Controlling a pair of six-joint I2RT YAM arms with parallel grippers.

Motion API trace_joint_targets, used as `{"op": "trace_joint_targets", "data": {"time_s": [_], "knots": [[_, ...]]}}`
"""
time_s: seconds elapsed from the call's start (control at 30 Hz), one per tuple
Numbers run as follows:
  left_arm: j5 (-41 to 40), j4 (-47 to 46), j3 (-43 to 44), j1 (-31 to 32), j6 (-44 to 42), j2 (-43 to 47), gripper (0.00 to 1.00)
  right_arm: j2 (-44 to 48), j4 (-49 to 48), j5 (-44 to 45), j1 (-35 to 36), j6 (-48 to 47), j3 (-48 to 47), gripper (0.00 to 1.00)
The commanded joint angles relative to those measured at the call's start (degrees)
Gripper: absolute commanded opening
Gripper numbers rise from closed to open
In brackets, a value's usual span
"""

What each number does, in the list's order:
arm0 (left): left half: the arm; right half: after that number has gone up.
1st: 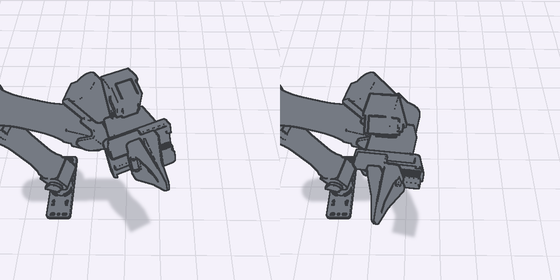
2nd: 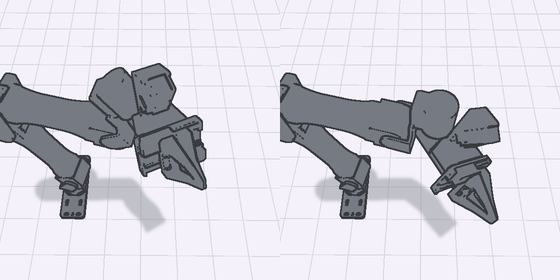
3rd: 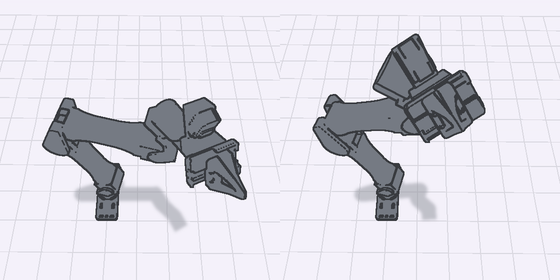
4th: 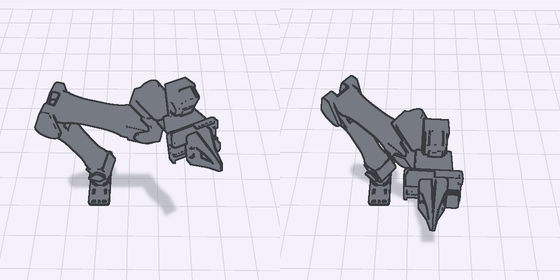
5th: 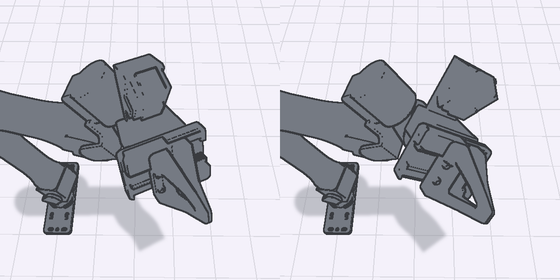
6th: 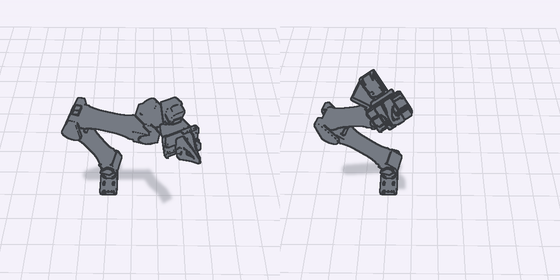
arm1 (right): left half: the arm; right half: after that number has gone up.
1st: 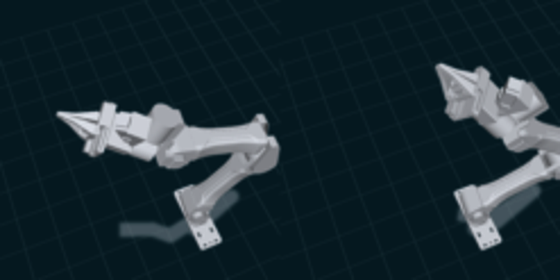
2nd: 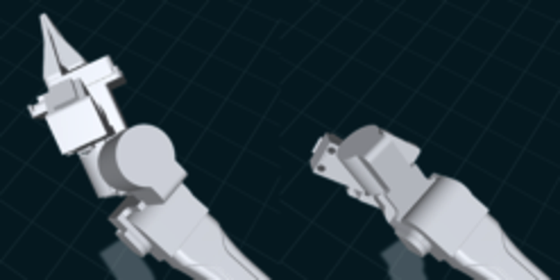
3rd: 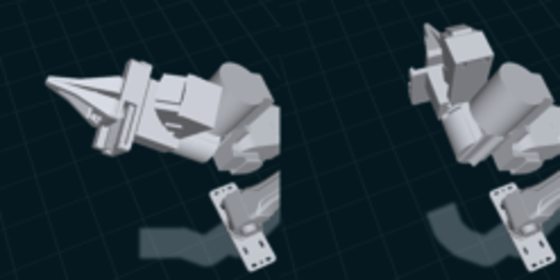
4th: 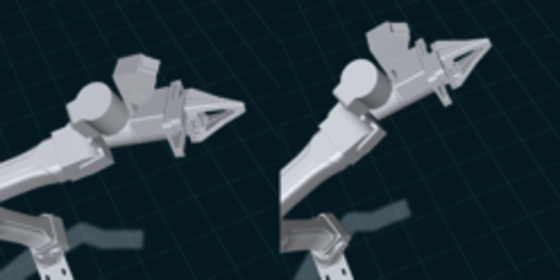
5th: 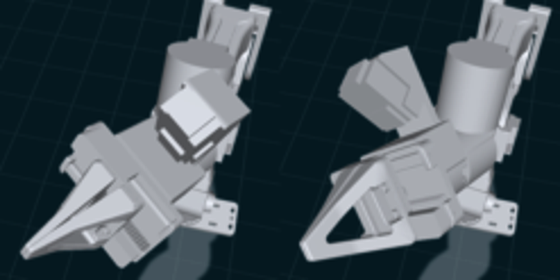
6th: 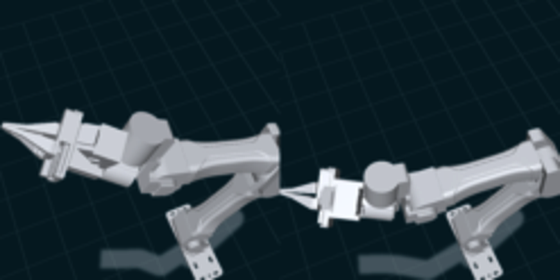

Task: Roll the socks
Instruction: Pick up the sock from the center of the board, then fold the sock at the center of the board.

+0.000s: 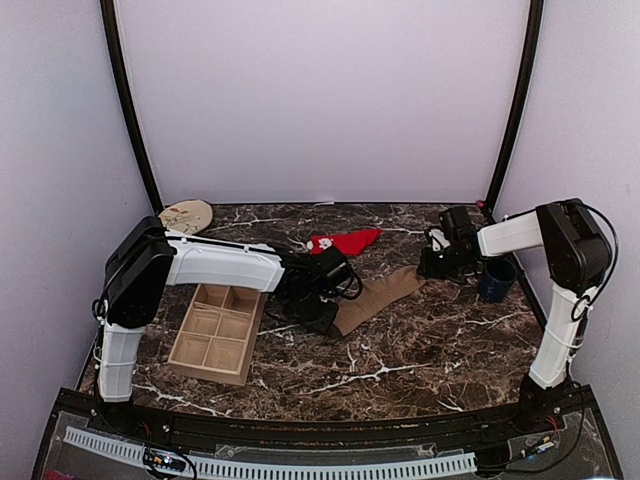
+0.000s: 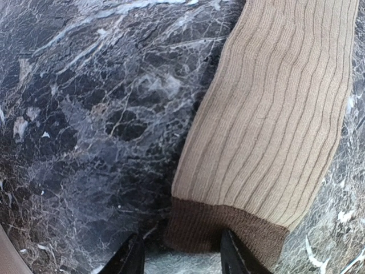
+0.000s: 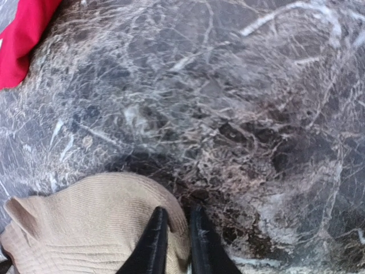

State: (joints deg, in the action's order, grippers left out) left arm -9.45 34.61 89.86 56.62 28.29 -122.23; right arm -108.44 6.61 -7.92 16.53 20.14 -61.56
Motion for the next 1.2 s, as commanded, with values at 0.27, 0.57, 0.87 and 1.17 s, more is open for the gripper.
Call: {"op": "trace_joint_targets", "data": {"time_s": [0.27, 0.57, 0.87, 1.17], "knots": [[0.19, 1.96, 0.51, -1.41, -0.08, -0.1, 0.49, 2.08, -2.98, -4.06, -0.22, -0.56, -1.09, 0.08], [0.88, 2.17, 1.52, -1.78, -0.15, -0.33, 0.49, 5.97, -2.35, -3.15, 0.62, -0.37, -1.01, 0.08], [1.41, 2.44, 2.04, -1.78, 0.27, -0.33, 0.49, 9.04, -0.89, -3.1, 4.36, -0.14, -2.06, 0.08], [1.65, 1.99, 1.99, -1.78, 0.45, -0.43, 0.49, 10.02, -1.09, -2.54, 10.47, 1.48, -1.08, 0.08]]}}
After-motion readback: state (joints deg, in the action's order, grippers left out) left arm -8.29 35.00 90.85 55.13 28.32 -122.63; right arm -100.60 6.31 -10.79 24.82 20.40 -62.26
